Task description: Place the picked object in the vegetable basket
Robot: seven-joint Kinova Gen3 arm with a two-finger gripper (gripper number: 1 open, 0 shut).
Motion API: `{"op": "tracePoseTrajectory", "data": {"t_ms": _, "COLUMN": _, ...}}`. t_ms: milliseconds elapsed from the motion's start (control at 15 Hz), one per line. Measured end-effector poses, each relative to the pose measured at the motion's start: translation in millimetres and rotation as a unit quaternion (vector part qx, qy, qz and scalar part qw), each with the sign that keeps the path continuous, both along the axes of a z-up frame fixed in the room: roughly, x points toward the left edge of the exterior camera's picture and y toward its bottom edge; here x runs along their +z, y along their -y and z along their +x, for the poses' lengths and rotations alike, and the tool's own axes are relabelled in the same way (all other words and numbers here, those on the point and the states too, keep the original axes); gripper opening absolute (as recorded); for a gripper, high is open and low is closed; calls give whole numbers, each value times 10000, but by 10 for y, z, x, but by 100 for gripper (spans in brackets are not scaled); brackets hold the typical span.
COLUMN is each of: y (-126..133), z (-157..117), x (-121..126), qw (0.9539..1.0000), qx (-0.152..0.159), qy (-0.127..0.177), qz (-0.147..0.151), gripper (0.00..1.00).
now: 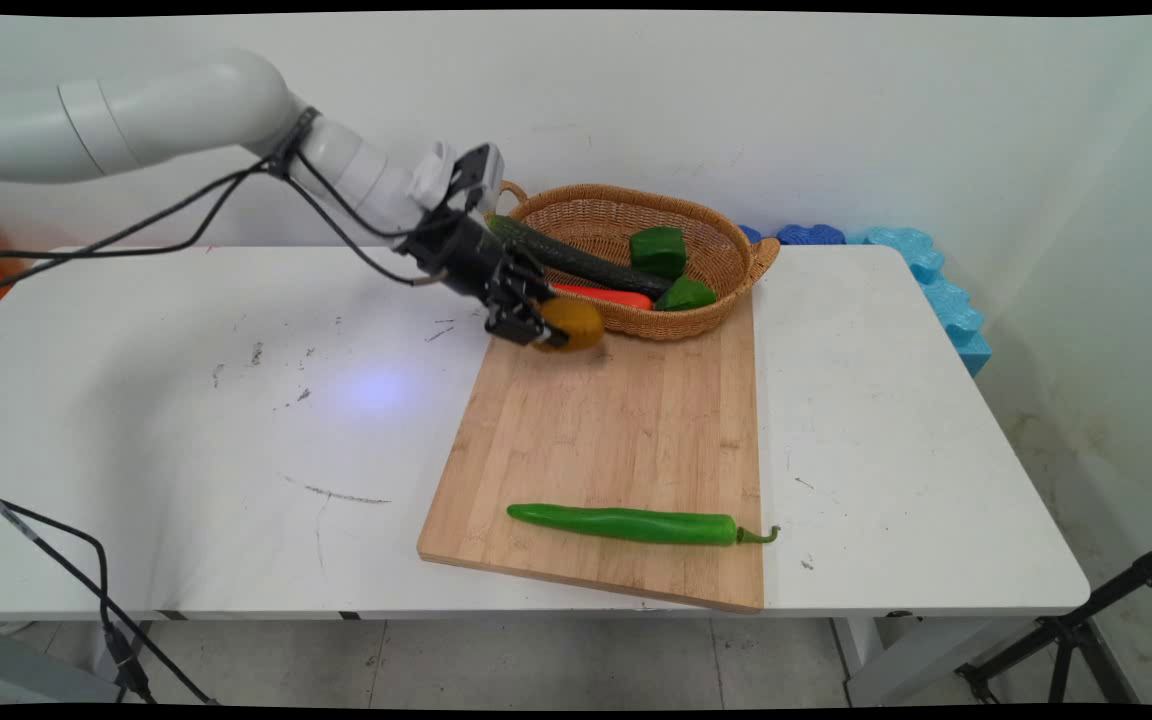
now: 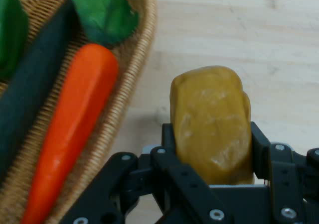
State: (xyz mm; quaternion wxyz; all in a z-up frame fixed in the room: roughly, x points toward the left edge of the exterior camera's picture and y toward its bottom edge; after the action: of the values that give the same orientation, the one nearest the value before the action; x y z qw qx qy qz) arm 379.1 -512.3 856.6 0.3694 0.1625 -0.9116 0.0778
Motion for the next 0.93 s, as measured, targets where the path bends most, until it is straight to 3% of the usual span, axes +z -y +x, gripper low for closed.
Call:
{"op": "tracePoseTrajectory", "data": {"t_ms": 533, "y": 335, "z": 141, "x": 530, "qw": 9975, "qx": 660, "qy": -109, "qz": -242, "gripper": 0}}
{"op": "tracePoseTrajectory", "data": {"t_ms": 933, "y": 720, "z": 236, "x": 673, "qw": 9893, "qx": 1387, "qy": -48, "qz": -446, "gripper": 0}}
